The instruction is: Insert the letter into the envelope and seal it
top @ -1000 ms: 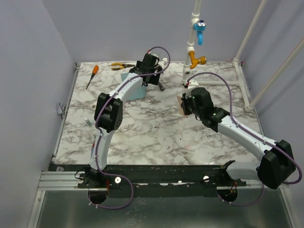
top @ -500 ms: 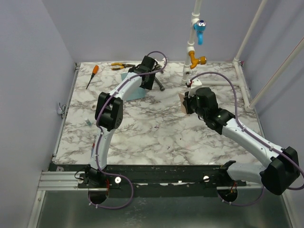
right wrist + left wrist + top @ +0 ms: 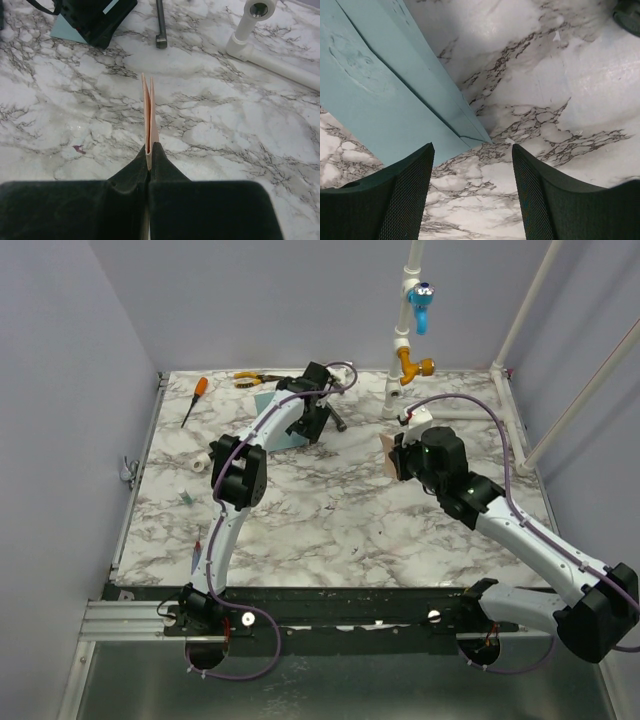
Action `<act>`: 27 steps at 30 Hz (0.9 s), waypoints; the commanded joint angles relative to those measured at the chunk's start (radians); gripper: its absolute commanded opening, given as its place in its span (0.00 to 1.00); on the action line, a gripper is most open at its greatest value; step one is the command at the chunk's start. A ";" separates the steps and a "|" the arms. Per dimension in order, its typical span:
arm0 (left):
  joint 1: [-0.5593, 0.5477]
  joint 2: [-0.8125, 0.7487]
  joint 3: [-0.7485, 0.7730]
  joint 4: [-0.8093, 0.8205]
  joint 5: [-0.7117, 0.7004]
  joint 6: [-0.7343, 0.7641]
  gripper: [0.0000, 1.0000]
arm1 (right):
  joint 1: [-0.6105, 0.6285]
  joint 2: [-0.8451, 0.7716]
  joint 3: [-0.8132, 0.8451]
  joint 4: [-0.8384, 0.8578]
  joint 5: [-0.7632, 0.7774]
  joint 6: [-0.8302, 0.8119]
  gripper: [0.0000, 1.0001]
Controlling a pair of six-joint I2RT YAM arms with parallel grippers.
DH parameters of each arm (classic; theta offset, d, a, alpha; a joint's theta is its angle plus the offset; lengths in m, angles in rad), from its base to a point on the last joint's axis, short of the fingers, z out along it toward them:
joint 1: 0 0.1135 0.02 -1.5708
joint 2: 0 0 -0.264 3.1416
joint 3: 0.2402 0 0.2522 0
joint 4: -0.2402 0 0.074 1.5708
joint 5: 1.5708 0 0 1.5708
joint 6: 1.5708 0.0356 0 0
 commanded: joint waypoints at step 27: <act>-0.045 0.026 0.011 0.050 -0.082 0.502 0.76 | -0.005 -0.079 0.002 -0.013 0.050 -0.078 0.01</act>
